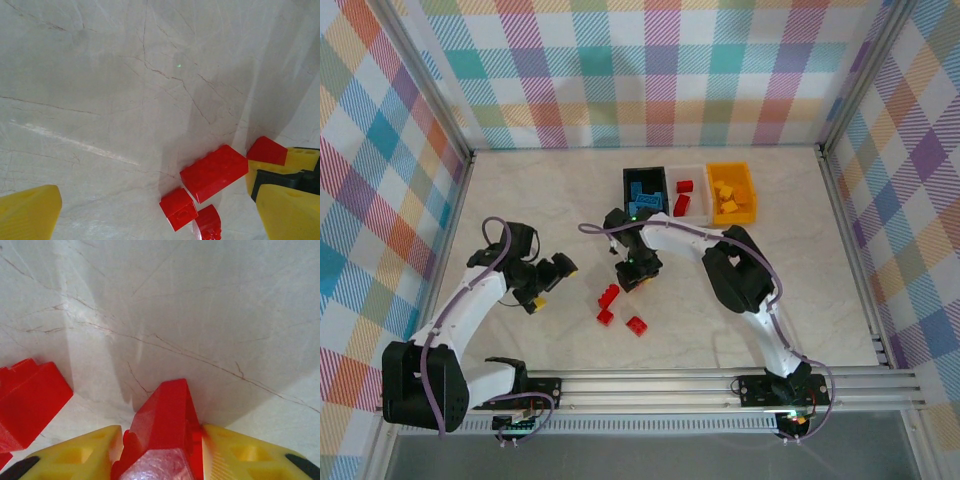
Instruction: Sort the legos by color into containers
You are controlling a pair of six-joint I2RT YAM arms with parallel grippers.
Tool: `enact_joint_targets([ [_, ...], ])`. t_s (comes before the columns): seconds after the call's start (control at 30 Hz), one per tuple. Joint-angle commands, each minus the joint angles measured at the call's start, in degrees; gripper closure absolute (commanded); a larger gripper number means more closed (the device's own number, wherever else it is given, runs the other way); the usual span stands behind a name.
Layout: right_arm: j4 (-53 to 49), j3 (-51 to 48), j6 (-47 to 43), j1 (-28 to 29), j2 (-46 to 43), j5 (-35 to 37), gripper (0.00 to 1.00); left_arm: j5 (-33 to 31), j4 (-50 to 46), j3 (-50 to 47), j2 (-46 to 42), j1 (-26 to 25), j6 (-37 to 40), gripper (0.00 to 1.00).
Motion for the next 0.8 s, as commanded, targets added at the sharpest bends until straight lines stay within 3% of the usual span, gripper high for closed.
enact_joint_targets([
  [0.0, -0.4, 1.8, -0.8, 0.2, 0.8, 0.8, 0.61, 0.4, 0.5, 0.0, -0.1, 0.8, -0.7, 0.0],
  [0.37, -1.6, 5.2, 1.4, -2.7, -2.2, -0.1, 0.64, 0.5, 0.5, -1.4, -1.0, 0.8, 0.1, 0.0],
  [0.77, -3.5, 17.2, 6.1, -14.6, -4.3, -2.3, 0.64, 1.7, 0.5, 3.3, 3.3, 0.8, 3.6, 0.0],
])
